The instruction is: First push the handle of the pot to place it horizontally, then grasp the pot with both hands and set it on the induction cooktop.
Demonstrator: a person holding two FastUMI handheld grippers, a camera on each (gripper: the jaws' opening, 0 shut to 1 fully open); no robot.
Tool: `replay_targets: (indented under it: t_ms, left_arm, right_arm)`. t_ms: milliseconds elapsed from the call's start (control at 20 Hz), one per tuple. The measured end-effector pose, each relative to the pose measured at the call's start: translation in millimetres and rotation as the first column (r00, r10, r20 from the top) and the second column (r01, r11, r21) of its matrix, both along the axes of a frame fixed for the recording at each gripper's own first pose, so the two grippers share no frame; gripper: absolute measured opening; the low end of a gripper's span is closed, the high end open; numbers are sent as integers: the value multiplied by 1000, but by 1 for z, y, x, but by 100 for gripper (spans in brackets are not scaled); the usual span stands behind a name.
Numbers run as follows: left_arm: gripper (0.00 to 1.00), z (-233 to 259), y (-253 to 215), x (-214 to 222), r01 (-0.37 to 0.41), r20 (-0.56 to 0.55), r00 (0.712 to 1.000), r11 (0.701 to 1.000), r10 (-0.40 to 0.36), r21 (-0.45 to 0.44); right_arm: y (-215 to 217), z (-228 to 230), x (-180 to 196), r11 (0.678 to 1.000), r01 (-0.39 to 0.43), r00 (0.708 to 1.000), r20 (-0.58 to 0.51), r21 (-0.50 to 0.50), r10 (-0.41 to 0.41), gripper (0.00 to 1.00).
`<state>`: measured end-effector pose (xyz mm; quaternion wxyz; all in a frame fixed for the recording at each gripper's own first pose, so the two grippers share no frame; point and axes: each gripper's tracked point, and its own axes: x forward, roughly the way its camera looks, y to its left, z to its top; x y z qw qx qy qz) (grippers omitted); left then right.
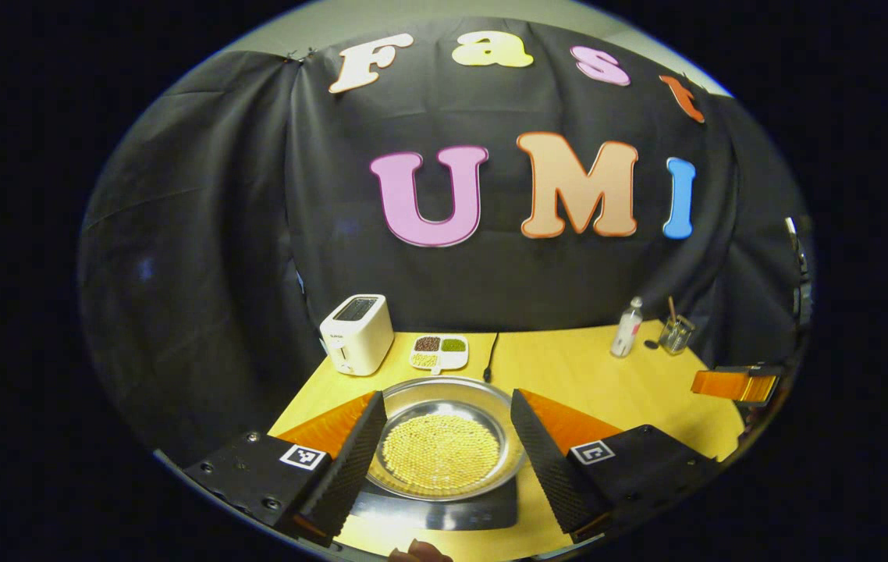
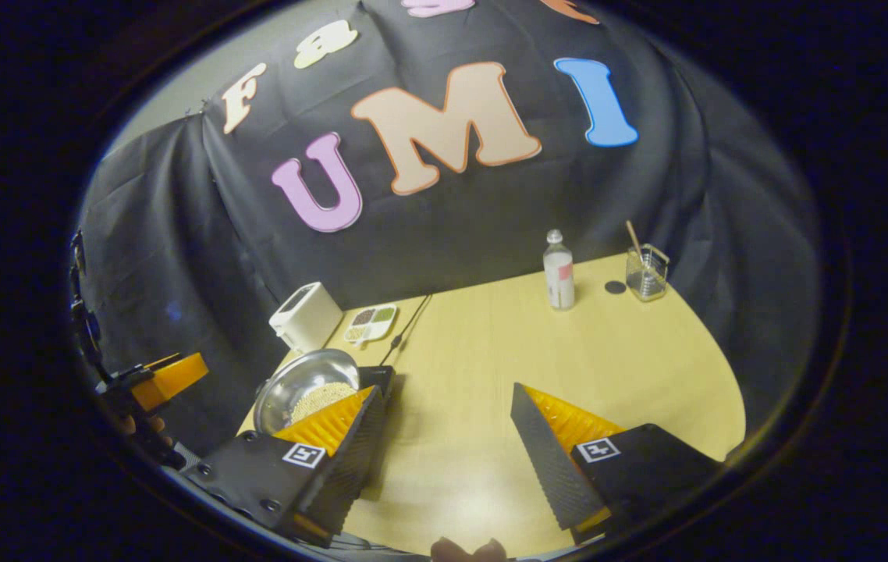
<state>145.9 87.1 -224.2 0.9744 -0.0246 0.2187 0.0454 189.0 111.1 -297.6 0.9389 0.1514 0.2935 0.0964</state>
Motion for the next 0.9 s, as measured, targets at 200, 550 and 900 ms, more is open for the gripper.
replay_targets:
  t_ms: [200,550,900]
  left_arm:
    - [98,75,-19,-7,4,147,989,999,-11,51]
    - [100,173,-42,-38,38,355,933,998,-56,59]
    - [100,186,-63,-92,119,395,912,993,-112,8]
  right_arm:
    - [-17,73,-7,999,-14,983,185,-50,23,100]
    - [-30,187,-47,993,58,916,402,-106,-10,93]
    - [-53,252,-114,980,164,845,529,-116,-78,93]
